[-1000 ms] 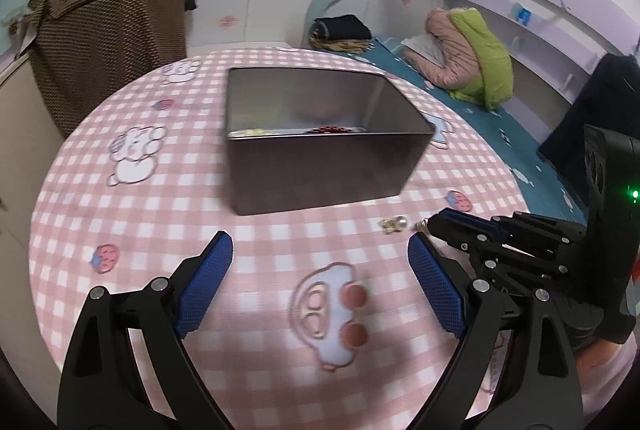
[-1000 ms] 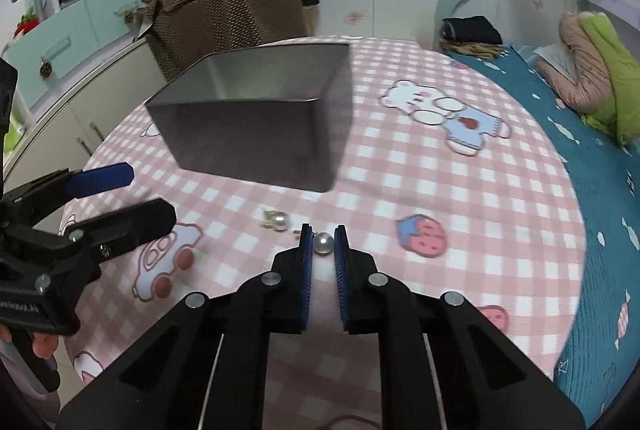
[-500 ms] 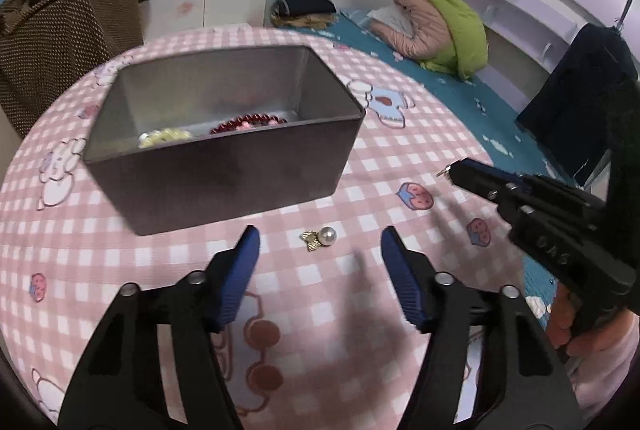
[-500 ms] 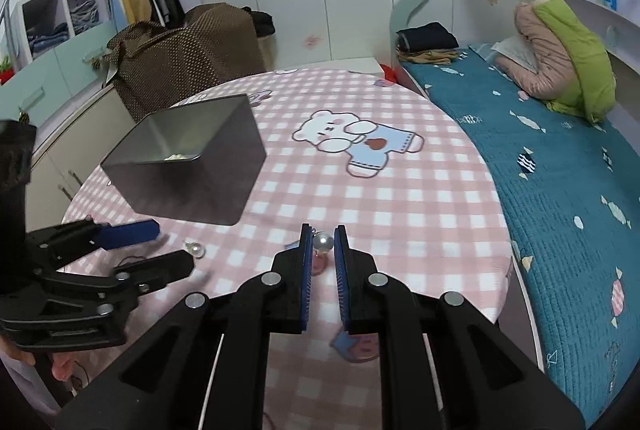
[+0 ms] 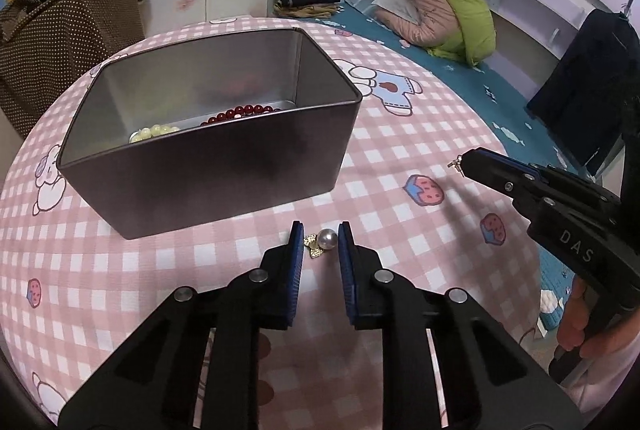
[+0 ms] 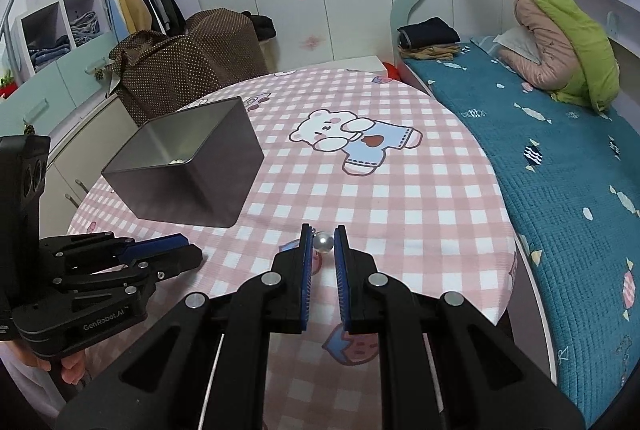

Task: Organize jewelry
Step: 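Carry both pearl earrings into the grey box and open both tools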

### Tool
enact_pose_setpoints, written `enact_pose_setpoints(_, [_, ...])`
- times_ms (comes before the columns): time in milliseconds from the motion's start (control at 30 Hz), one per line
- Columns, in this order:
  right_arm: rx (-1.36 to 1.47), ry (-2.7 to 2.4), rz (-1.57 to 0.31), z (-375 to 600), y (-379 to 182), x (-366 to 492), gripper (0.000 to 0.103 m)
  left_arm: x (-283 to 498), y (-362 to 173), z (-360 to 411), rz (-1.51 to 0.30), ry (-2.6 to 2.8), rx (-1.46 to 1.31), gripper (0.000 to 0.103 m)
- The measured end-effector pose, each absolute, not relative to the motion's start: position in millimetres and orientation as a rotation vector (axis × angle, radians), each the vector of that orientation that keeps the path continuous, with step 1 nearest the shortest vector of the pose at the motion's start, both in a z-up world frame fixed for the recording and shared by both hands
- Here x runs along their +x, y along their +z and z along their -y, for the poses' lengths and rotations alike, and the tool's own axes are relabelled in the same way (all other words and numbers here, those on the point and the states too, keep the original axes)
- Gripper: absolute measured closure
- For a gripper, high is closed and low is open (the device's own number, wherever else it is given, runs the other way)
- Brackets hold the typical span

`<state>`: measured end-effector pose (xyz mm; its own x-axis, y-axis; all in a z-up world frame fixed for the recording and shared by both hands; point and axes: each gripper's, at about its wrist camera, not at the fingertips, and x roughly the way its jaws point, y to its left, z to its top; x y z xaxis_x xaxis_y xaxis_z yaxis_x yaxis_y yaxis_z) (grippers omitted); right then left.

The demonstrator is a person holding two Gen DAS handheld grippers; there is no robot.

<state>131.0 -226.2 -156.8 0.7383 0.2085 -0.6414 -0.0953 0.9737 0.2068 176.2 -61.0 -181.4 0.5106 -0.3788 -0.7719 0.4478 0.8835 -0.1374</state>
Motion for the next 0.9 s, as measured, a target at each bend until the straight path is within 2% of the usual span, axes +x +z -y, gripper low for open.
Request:
enact_pose_setpoints(400, [0.135, 0.175, -0.694, 215, -143, 129, 0.092, 164, -167, 50, -0.852, -0.501, 0.069, 0.086])
enact_pose_setpoints(900, [0.057, 0.274, -0.579, 166, -95, 152, 0.092, 167, -123, 6, -0.722, -0.433, 0.021, 0.086])
